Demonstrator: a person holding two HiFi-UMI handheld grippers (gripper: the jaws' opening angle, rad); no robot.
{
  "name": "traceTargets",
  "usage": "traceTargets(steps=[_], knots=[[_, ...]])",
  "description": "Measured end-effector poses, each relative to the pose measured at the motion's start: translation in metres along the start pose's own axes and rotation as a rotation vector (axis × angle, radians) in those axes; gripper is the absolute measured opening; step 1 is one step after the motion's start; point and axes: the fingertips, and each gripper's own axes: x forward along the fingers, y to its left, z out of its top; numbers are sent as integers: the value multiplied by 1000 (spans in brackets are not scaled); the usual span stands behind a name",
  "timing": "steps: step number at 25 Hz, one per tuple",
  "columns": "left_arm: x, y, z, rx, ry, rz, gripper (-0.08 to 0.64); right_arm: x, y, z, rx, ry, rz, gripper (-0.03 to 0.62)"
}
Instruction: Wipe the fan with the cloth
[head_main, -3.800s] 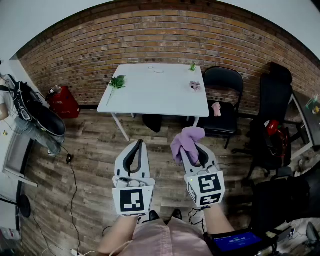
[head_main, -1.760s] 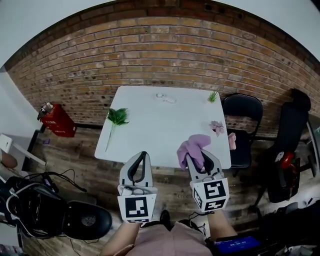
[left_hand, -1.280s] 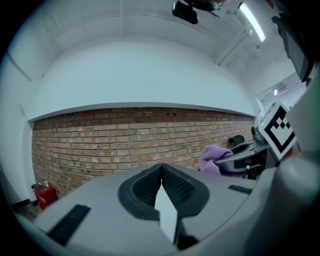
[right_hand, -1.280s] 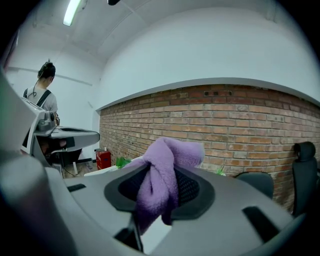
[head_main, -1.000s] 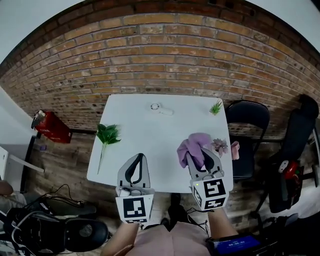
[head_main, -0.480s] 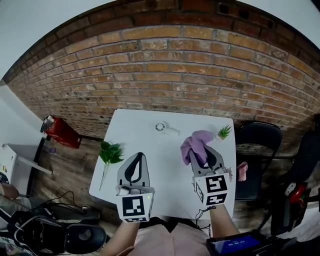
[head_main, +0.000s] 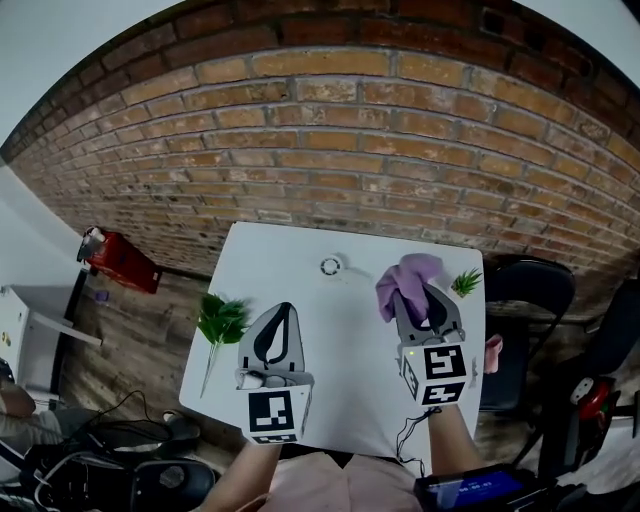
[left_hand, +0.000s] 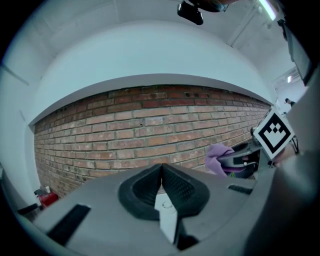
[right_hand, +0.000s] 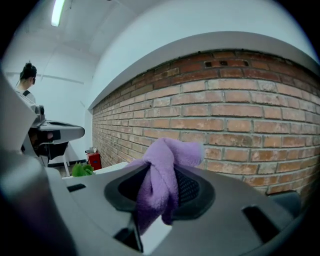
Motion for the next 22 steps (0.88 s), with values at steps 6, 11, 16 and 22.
traceTargets(steps=[6,11,16,22], knots=[[42,18,-37,-21,48,-29,12,56,-10,-30,-2,89,-29,135],[69,28,-83,-46,144,-50,12,101,-21,-75,3,183,-63,135],[90,30,-125,-64,217,-71,12,137,-40,-128,-7,293,-113,135],[107,32,-160,-79,268,-92,12,164,-44,-172,-29,408,-143,133]])
